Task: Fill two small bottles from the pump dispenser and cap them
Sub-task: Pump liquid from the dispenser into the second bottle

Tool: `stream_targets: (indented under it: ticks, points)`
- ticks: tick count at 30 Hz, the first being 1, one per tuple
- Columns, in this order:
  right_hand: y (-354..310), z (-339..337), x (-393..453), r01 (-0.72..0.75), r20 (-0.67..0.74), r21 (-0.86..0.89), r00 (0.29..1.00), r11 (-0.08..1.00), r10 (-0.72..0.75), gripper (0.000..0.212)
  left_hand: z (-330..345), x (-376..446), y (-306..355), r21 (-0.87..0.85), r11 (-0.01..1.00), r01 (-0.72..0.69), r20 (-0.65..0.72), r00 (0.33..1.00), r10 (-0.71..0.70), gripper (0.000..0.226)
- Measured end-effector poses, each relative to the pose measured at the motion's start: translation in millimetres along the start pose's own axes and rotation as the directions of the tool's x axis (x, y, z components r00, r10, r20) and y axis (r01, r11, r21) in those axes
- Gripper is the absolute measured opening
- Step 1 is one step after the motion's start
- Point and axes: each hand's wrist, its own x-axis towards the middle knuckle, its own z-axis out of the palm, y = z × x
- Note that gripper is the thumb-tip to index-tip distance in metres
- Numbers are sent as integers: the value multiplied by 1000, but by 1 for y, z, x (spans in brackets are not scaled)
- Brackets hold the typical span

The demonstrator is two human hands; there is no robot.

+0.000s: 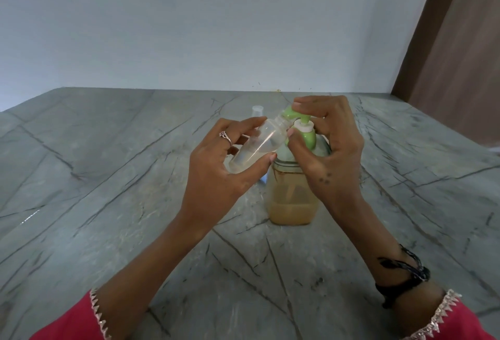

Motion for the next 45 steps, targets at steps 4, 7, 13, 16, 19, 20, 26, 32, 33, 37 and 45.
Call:
stream_targets:
  ticks: [4,7,13,16,19,20,26,32,33,37,45]
  points:
    - [1,-1,1,-13,-4,-33,1000,999,13,28,0,-1,-1,-1,1000,5,10,1000,-5,42]
    - [1,-1,1,-18,0,-54,1000,998,18,22,0,-1,-2,-8,1000,5,11,1000,-5,42]
    - [2,-2,-3,13,22,-44,1000,999,-12,30,0,1,0,-17,1000,6,3,1000,-6,43]
    - [3,-1,-4,7,29,-39,1000,999,-6,27,-1,1,-1,-20,1000,1,0,1000,-1,43]
    - [4,-1,-6,-9,34,-16,999,1000,10,30,-1,1,0,-28,1000,5,-7,1000,-5,42]
    - [4,-1,-6,-11,35,-12,999,1000,11,29,-1,1,0,-29,1000,5,-7,1000,-6,42]
    - [4,-1,-3,10,15,-22,1000,1000,-10,31,0,1,1,-23,1000,3,-12,1000,-3,41]
    - [3,-2,2,14,2,-62,1000,998,-14,24,1,-1,1,-25,1000,14,-4,1000,-14,41]
    - [3,-2,3,11,-2,-62,1000,998,-11,22,1,-2,1,-27,1000,15,-2,1000,-15,41]
    - [3,-2,2,25,-1,-78,1000,997,-25,22,0,-1,1,-40,999,21,-1,1000,-21,41]
    - [5,-2,-6,-19,65,6,998,1000,18,30,2,0,2,-72,997,36,-24,999,-38,42]
